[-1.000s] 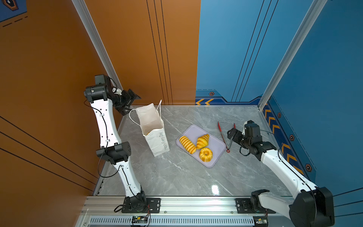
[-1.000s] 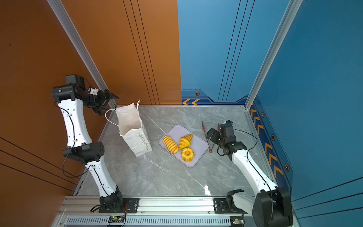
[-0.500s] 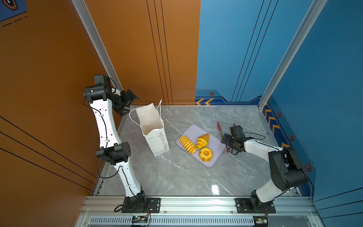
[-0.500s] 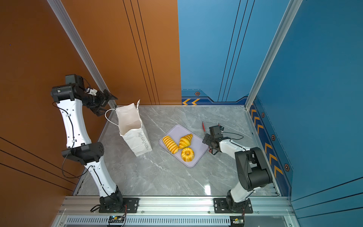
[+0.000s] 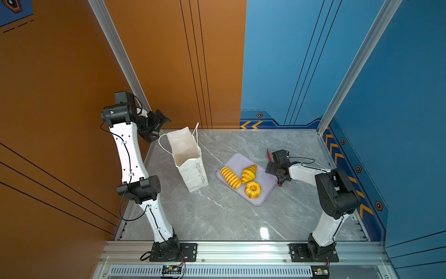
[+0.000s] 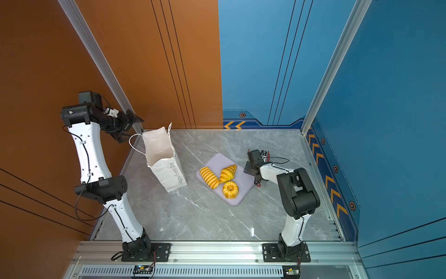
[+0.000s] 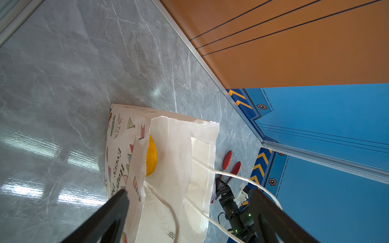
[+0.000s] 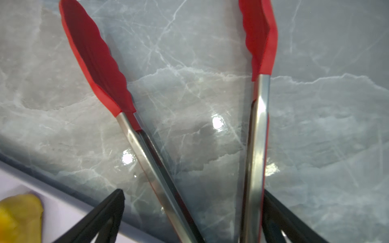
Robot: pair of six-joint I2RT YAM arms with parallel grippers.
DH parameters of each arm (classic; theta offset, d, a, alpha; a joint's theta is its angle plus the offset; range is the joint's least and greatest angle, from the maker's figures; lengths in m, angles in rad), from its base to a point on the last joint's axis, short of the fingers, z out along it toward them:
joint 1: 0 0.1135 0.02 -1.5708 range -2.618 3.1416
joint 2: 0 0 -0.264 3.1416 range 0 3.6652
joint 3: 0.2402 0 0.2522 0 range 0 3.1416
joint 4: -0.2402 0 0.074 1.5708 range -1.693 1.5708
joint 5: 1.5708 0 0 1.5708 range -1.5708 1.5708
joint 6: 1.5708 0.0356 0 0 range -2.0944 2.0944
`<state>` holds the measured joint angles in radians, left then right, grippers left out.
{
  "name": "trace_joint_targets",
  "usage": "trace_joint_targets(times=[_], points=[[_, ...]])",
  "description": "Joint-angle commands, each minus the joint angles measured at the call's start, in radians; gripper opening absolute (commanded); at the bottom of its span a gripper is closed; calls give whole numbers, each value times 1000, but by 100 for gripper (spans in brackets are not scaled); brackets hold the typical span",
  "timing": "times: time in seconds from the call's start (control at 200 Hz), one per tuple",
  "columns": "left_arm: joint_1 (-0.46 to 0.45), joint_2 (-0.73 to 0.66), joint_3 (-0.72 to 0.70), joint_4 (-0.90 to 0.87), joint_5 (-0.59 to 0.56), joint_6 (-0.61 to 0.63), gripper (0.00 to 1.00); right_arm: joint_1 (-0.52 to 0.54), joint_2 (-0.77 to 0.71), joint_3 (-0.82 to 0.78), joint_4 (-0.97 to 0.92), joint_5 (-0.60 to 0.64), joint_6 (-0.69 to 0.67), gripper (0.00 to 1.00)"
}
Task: Pack bread into a paper bag
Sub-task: Pick up the clamp from the center of the board.
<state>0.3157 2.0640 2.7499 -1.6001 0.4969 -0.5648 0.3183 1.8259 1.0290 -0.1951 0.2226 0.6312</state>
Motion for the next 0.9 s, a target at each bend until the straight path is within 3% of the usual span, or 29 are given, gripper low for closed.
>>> trace_joint_targets(times=[0.0, 0.385, 0.626, 0.896], points=[[-4, -33, -9, -179, -13, 12, 93, 10, 23, 8, -87, 62, -13, 100], [-7, -31, -16, -179, -14, 12, 92, 15, 25, 11, -105, 81, -5, 99], [-4, -35, -19, -179, -10, 12, 92, 7, 64, 74, -183, 84, -1, 81], [-6, -35, -18, -178, -7, 11, 92, -8, 79, 98, -204, 69, 6, 77]])
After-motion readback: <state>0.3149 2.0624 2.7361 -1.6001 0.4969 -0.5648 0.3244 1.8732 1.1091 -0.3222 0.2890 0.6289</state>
